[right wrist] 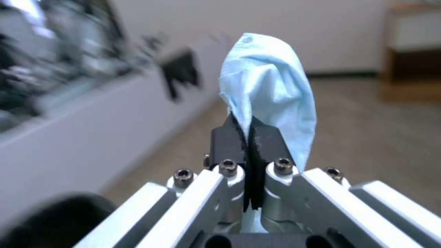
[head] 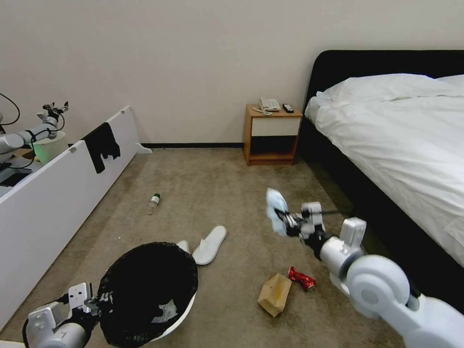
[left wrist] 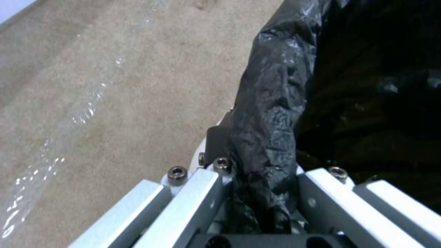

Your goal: Pick up the trash bin, then pick up the garbage from the floor and place it into the trash bin.

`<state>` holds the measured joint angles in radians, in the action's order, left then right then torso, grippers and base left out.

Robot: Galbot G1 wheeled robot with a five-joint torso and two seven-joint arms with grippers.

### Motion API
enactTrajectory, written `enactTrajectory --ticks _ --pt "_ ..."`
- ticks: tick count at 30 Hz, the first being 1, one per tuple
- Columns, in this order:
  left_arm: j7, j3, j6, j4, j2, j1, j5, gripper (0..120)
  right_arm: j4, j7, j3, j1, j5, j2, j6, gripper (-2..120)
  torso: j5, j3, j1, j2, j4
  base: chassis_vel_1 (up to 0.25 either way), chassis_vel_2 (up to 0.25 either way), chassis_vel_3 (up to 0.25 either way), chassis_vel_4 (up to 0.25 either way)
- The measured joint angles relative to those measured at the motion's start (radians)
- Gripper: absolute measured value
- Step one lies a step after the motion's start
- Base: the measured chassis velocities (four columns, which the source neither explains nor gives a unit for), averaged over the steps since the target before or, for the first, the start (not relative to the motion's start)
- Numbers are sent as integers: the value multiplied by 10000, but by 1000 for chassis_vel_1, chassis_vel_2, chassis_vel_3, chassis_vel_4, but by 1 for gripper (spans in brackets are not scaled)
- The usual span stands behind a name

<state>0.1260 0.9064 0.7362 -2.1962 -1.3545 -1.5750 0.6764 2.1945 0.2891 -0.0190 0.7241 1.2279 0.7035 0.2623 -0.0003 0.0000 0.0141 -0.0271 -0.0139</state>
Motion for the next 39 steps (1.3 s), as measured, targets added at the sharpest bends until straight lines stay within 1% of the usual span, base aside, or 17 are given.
enactTrajectory --ticks 1,2,5,6,8,9,11,13,15,16,18,19,21,25,27,31,39 --pt "28 -16 1 -17 110 1 83 2 93 -3 -383 -611 282 114 -39 0 0 0 0 0 2 0 0 0 0" --pt "28 -16 1 -17 110 1 83 2 93 -3 -383 -611 282 114 -39 0 0 0 0 0 2 0 0 0 0" --pt "90 -54 1 -71 437 6 219 2 228 284 -2040 -2733 1366 914 35 0 3 0 0 0 2 0 0 0 0" --pt "90 -54 1 -71 437 6 219 2 228 284 -2040 -2733 1366 914 35 0 3 0 0 0 2 0 0 0 0" --pt "93 -58 1 -99 546 6 239 2 189 697 -2928 -3938 1951 1405 295 0 -1 0 0 0 1 0 0 0 0" --pt "93 -58 1 -99 546 6 239 2 189 697 -2928 -3938 1951 1405 295 0 -1 0 0 0 1 0 0 0 0" --pt "93 -43 1 -160 646 -11 248 2 26 1070 -3954 -5235 2559 2026 614 0 -4 0 0 0 3 0 0 0 0" --pt "92 -32 1 -192 665 -16 255 2 -49 1209 -4293 -5577 2771 2248 762 0 -4 0 1 0 3 0 0 0 0" --pt "90 -12 1 -255 690 -13 273 2 -276 1526 -5003 -6157 3120 2746 1057 0 -1 0 0 0 1 0 0 0 0" --pt "90 -12 1 -255 690 -13 273 2 -276 1526 -5003 -6157 3120 2746 1057 0 -1 0 0 0 1 0 0 0 0" --pt "90 11 2 -303 698 2 315 2 -567 1761 -5628 -6507 3263 3204 1358 0 0 1 0 0 -1 0 0 0 0" --pt "90 11 2 -303 698 2 315 2 -567 1761 -5628 -6507 3263 3204 1358 0 0 1 0 0 -1 0 0 0 0" --pt "92 42 1 -352 707 11 348 2 -816 2039 -6117 -6710 3532 3664 1701 0 2 1 1 1 0 0 0 0 0" --pt "93 63 1 -378 724 13 375 2 -995 2290 -6481 -6819 3760 4057 1992 0 0 1 1 0 1 0 0 0 0" --pt "108 106 1 -420 735 22 431 2 -1112 2619 -6821 -6842 3947 4451 2350 0 0 1 0 0 1 0 0 0 0" --pt "118 163 0 -472 765 20 497 2 -1200 2919 -7180 -6797 4009 4766 2662 0 1 0 0 0 0 0 0 0 0" --pt "160 237 -3 -573 818 -21 593 2 -1472 3445 -7582 -6661 3993 5059 3196 0 2 0 0 1 0 0 0 0 0"
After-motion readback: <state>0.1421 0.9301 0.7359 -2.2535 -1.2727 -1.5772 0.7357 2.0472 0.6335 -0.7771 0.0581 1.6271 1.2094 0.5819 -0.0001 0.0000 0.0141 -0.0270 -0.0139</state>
